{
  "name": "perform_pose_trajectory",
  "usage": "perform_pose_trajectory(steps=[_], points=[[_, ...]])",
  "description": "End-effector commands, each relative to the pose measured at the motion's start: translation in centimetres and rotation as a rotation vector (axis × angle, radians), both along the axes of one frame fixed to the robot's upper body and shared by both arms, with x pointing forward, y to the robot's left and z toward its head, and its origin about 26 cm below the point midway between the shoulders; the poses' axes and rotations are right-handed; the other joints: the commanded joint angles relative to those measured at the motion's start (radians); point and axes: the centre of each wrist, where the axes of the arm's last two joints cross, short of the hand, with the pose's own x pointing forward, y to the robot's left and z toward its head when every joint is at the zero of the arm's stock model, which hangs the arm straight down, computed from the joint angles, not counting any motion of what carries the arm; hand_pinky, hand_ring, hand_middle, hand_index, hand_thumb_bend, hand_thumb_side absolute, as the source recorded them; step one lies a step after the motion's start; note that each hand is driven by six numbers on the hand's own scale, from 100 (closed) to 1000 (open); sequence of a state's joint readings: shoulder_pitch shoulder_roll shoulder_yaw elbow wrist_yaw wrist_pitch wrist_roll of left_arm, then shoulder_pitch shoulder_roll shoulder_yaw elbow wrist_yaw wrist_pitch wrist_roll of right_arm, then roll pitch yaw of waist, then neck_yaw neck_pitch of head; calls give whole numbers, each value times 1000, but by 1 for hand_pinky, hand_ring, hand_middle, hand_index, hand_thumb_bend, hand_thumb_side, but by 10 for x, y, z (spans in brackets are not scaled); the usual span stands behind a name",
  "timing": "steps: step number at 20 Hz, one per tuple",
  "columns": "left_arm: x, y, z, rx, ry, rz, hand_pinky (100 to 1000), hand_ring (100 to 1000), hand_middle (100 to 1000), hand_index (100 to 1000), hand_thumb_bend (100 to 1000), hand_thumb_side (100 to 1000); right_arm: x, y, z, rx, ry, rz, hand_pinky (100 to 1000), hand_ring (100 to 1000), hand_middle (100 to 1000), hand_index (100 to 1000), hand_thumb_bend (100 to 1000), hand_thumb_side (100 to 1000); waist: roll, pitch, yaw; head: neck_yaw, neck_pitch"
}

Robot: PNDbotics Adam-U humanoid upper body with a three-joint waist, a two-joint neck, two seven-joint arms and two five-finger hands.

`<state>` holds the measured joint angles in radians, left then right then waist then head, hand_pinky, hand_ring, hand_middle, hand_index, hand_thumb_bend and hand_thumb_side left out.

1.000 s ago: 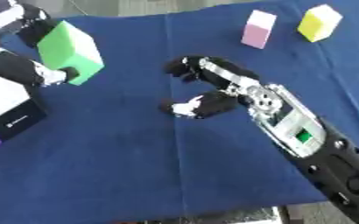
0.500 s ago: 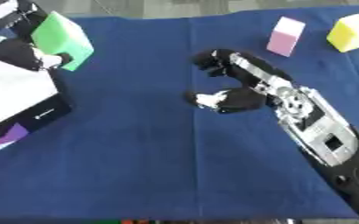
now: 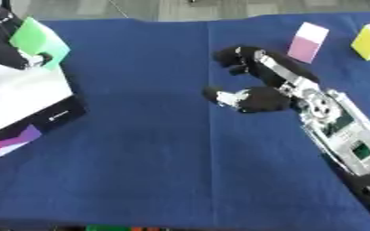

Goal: Pick up the objects with one hand, pass them to the other hand, and then place them into the box on the other side of the table.

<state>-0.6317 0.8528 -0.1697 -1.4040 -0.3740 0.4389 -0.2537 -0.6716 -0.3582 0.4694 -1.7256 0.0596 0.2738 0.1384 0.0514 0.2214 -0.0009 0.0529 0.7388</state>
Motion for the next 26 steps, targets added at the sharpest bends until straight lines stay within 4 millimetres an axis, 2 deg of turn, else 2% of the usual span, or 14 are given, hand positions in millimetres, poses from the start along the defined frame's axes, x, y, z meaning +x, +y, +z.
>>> perform_pose_trajectory(steps=[1, 10, 16, 17, 18, 19, 20, 21, 22, 23, 26], points=[[-1, 23, 10, 27, -23, 79, 650, 538, 421, 481, 292, 154, -1, -5, 14, 6, -51, -14, 862, 864, 811, 821, 473, 366, -12, -15, -1, 4, -10], [6, 54, -7, 11, 28, 206, 648, 541, 423, 483, 294, 156, -1, -5, 16, 23, -59, -23, 864, 862, 807, 821, 466, 370, -16, -14, -2, 11, -13], [8, 60, -12, 11, 41, 224, 648, 541, 424, 483, 293, 156, -1, -5, 16, 25, -59, -21, 865, 862, 806, 821, 464, 370, -17, -14, -2, 16, -13], [8, 62, -14, 11, 51, 232, 681, 580, 487, 553, 320, 187, -1, -5, 16, 26, -60, -21, 866, 861, 798, 822, 459, 373, -18, -14, -2, 20, -13], [8, 65, -19, 8, 72, 251, 684, 583, 491, 559, 323, 191, -1, -5, 17, 27, -61, -20, 866, 861, 798, 822, 459, 373, -18, -14, -4, 25, -12], [9, 67, -22, 6, 88, 264, 707, 610, 537, 618, 356, 214, -1, -5, 17, 27, -62, -19, 866, 861, 798, 822, 459, 373, -19, -14, -4, 27, -12], [10, 70, -25, 5, 99, 272, 714, 619, 555, 639, 369, 223, -1, -5, 17, 28, -62, -19, 866, 861, 798, 822, 459, 373, -19, -14, -4, 28, -13], [10, 72, -27, 5, 107, 277, 749, 685, 663, 752, 484, 338, -1, -5, 17, 28, -62, -19, 866, 861, 798, 822, 458, 374, -20, -15, -5, 28, -13], [11, 73, -28, 3, 114, 284, 757, 693, 678, 766, 507, 359, -1, -5, 17, 28, -62, -19, 867, 861, 798, 822, 458, 374, -20, -15, -5, 29, -14], [11, 75, -29, 1, 118, 291, 798, 731, 740, 827, 603, 442, -1, -5, 18, 29, -62, -19, 867, 861, 798, 822, 457, 374, -20, -15, -4, 29, -14], [11, 80, -31, -8, 124, 322, 816, 757, 771, 861, 678, 496, -1, -5, 17, 31, -60, -20, 867, 861, 798, 822, 456, 374, -19, -15, -4, 30, -14]])
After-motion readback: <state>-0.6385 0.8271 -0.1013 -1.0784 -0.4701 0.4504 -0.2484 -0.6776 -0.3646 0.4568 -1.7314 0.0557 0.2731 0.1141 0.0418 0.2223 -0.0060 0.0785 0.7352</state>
